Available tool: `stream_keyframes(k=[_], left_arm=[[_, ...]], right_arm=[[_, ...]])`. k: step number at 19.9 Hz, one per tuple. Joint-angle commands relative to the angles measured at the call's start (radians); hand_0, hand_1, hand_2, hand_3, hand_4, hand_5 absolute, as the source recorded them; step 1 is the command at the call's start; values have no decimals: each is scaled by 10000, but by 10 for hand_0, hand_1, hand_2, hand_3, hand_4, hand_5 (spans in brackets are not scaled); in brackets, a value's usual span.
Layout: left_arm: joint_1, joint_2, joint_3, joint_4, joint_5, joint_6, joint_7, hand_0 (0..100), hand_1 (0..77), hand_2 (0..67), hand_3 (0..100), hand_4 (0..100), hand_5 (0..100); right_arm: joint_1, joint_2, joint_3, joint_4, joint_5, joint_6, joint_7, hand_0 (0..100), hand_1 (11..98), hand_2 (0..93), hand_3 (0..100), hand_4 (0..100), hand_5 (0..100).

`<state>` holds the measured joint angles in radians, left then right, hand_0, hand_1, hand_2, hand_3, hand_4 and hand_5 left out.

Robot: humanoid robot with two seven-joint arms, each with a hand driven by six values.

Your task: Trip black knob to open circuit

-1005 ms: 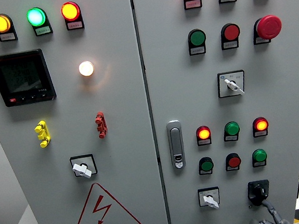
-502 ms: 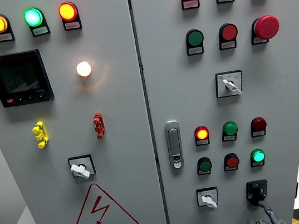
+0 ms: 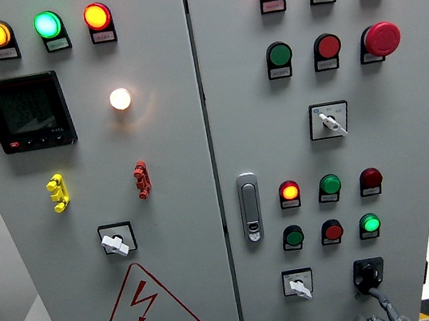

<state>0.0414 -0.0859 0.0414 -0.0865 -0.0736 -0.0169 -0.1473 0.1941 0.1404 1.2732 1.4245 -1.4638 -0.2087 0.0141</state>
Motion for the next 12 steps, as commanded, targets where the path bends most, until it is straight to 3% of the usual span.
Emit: stream_keyframes(k=[1,3,6,8,12], left_arm=[[0,0,-15,-9,0,0,0,0,40,127,212,67,17],[0,0,0,6,0,0,0,0,40,127,212,67,17],[0,0,0,-9,0,0,0,0,40,127,212,67,17],[0,0,0,6,0,0,0,0,40,127,212,67,17],[0,0,0,6,0,0,0,0,40,127,212,67,17]], right_arm=[[-24,-85,76,-25,4,1,-3,751,473,58,673,701,827],[-24,-176,183,-41,4,1,13,751,472,59,672,700,827],[-54,-253,337,-41,19,1,-2,752,470,59,671,698,827],[-131,-376,383,-41,49,1,13,752,470,59,671,698,827],[-299,-499,491,-41,96,1,13,752,470,59,670,696,827]])
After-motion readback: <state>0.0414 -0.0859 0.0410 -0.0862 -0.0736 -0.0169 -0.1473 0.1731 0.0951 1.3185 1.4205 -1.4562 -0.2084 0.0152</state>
